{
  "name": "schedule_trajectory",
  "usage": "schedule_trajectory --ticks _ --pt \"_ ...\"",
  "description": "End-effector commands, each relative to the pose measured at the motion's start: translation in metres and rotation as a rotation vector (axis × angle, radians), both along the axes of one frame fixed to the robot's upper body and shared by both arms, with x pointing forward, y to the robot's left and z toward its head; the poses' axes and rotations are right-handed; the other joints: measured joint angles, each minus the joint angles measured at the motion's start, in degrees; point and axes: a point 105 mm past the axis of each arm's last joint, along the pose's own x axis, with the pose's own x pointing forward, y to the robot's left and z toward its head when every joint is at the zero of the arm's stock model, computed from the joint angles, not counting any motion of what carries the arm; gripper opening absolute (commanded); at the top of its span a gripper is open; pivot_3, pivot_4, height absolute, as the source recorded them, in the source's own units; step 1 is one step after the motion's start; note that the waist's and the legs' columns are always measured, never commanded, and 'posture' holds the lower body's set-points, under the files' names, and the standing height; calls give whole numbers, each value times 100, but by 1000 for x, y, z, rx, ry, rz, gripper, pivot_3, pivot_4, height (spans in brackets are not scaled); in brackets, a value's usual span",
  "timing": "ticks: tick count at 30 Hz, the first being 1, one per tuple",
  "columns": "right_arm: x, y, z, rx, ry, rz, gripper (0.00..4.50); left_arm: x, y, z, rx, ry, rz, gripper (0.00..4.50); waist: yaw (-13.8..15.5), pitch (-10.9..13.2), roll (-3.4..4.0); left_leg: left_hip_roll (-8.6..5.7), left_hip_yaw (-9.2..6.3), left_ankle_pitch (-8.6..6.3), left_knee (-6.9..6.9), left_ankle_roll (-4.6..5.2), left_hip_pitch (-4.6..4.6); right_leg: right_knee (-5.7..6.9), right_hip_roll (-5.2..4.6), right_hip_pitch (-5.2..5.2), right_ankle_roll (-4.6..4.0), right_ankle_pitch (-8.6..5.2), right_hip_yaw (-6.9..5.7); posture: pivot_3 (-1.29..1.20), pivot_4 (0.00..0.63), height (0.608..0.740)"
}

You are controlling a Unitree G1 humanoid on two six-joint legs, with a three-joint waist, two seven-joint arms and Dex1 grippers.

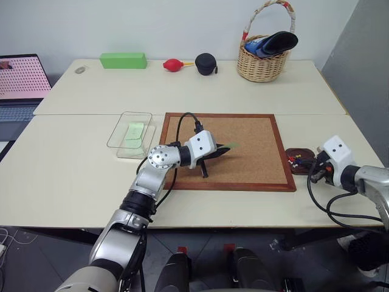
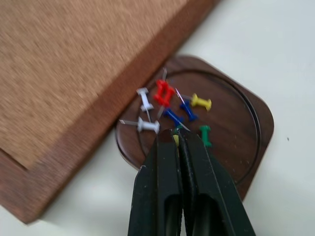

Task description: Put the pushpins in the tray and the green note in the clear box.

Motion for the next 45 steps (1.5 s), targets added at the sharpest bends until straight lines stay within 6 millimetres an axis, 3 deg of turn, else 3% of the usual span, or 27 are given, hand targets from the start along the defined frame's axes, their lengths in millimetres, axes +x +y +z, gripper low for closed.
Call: schedule_trajectory --ticks 1,3,11,20,26,30,34,40,45 --pt "7 -7 4 -38 -44 -14 458 -1 -1 13 -26 -40 1 0 1 0 0 0 -1 0 0 0 0 0 0 1 0 0 -1 0 150 740" --pt "9 -7 3 -40 -48 -16 659 -1 -1 14 -26 -39 2 0 4 0 0 0 -1 0 1 0 1 -1 0 4 0 0 -1 0 150 740" --pt "12 -4 9 -27 -74 -17 2410 -1 -2 14 -29 -37 3 0 2 0 0 -1 -1 0 1 0 2 0 0 4 0 0 0 0 150 740" --pt "13 0 54 86 -165 9 2410 1 5 22 -49 -44 32 0 -2 0 0 -1 0 0 2 0 2 1 0 4 1 1 2 0 150 740" --pt "2 38 83 180 -184 218 2410 6 23 42 -88 -67 125 0 -4 0 0 1 -3 0 1 0 2 1 1 4 0 1 -1 0 150 740" --pt "-6 85 97 273 -221 415 2410 10 63 57 -119 -49 281 0 -34 0 0 5 -2 0 0 0 4 2 3 4 0 1 0 0 150 740" --pt "-10 129 109 342 -250 579 2410 16 131 67 -88 -28 512 0 -71 1 -1 12 -3 0 0 0 10 8 10 4 0 1 -1 0 150 740" --pt "-6 165 113 391 -254 684 2410 15 208 78 11 -41 783 0 -70 3 -5 7 -9 0 0 0 4 5 6 1 -1 1 -5 0 150 740" --pt "-8 188 111 417 -244 758 2410 19 236 74 37 -31 909 0 16 3 -5 3 -12 0 -2 -1 -1 2 1 -3 -2 0 -8 0 150 740"
